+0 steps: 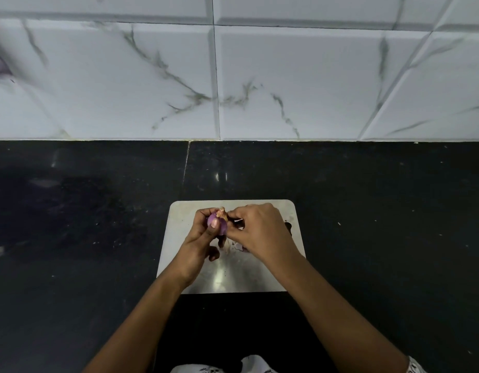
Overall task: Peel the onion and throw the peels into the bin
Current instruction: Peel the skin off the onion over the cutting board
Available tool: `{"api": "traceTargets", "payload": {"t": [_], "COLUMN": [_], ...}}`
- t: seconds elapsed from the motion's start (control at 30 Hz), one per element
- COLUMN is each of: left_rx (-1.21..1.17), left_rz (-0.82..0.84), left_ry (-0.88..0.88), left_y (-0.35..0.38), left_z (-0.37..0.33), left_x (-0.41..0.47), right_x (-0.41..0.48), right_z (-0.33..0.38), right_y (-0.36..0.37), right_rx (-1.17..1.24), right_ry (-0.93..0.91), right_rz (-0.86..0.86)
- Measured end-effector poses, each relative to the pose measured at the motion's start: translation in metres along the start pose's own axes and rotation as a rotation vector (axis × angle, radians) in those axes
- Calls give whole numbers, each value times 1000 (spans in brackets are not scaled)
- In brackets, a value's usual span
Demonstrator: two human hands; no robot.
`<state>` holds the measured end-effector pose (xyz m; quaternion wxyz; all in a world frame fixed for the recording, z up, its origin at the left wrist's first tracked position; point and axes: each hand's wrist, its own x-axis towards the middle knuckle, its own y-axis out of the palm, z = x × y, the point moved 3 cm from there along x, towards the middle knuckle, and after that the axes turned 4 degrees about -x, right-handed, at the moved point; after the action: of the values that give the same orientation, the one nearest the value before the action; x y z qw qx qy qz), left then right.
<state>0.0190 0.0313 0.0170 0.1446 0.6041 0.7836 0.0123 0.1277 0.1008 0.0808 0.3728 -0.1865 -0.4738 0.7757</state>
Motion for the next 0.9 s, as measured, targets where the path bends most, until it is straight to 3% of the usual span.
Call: {"api": "traceTargets", "payload": {"t": [0.23,0.4,0.47,0.8,0.9], "left_rx": [12,-132,-116,-97,-81], "left_rz": [-22,-97,-88,-122,-107], "left_ry": [-7,-45,-34,45,48], "left_y": [8,9,10,16,16], "left_z": [8,7,2,-3,-1], "left_x": [-6,-6,-5,-7,-7], "right_x": [3,0,-3,0,-1], "right_z": [-5,-24,-25,-3,-1], "right_y": [0,1,2,2,5], "right_rx": [11,459,511,32,20], "right_ry": [31,189,198,7,-6], "right_rz": [-17,76,85,-44,-139]}}
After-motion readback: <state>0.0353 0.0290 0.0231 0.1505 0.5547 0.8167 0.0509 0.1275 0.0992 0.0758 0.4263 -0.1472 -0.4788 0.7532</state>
